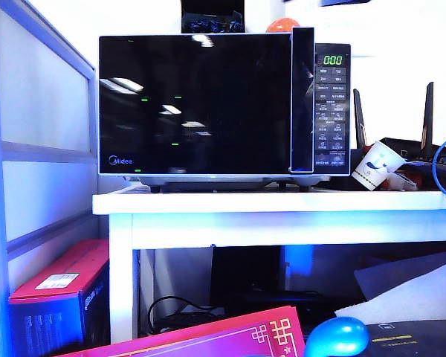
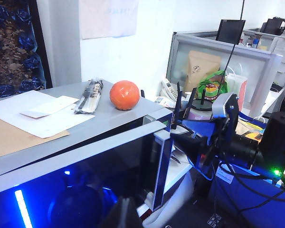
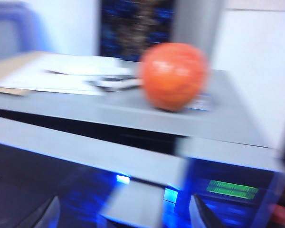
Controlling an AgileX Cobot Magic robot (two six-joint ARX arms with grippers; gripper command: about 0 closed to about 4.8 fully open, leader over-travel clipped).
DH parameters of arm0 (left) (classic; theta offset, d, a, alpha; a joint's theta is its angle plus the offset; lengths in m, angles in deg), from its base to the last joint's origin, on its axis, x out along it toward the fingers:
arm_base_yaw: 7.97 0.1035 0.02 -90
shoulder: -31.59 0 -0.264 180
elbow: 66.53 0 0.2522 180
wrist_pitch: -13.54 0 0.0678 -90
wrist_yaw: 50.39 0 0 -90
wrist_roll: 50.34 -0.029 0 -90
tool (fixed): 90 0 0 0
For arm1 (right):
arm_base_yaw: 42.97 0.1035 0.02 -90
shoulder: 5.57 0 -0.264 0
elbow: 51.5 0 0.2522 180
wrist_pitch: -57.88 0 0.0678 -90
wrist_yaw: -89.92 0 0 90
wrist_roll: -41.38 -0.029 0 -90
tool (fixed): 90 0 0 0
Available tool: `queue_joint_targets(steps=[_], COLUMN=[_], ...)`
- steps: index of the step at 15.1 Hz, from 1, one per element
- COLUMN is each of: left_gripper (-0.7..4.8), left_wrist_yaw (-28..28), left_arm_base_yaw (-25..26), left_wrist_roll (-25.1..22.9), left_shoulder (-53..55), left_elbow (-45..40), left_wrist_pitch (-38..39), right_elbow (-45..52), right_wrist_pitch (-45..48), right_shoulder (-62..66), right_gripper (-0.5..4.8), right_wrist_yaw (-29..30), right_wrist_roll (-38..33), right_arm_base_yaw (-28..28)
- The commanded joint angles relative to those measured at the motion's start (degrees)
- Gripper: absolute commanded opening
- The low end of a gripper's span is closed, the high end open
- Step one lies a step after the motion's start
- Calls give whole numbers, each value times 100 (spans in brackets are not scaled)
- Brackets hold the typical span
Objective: Open the microwave door, place the orange inside the microwave, then close the microwave door.
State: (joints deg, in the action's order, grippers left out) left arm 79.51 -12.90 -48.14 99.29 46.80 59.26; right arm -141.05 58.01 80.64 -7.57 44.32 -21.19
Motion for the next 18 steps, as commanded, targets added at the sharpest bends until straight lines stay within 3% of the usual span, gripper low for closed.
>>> queue_joint_targets(steps=[1, 4, 10, 12, 13, 18], left_gripper=[-5, -5, -5, -6, -6, -5], left_wrist_yaw=[-72, -398, -433, -433, -649, -1600], left_arm_base_yaw=[0, 0, -4, -7, -170, -498], left_wrist_roll=[-50, -48, -48, -149, -378, -544], left_shoulder=[98, 385, 1200, 1419, 1587, 2013], left_elbow=[26, 26, 17, 17, 20, 20], left_wrist_pitch=[-214, -575, -1403, -1773, -2083, -2658], right_elbow=[-24, -24, -24, -24, -24, -26], right_wrist_pitch=[52, 44, 0, -37, -17, 162], right_shoulder=[-35, -42, -42, -39, -33, 374], right_gripper=[359, 359, 359, 359, 359, 359], right_wrist_yaw=[-431, -769, -763, -632, -570, 238], right_wrist_roll=[229, 507, 501, 498, 498, 494], right_arm_base_yaw=[-7, -9, -553, -719, -841, -1200])
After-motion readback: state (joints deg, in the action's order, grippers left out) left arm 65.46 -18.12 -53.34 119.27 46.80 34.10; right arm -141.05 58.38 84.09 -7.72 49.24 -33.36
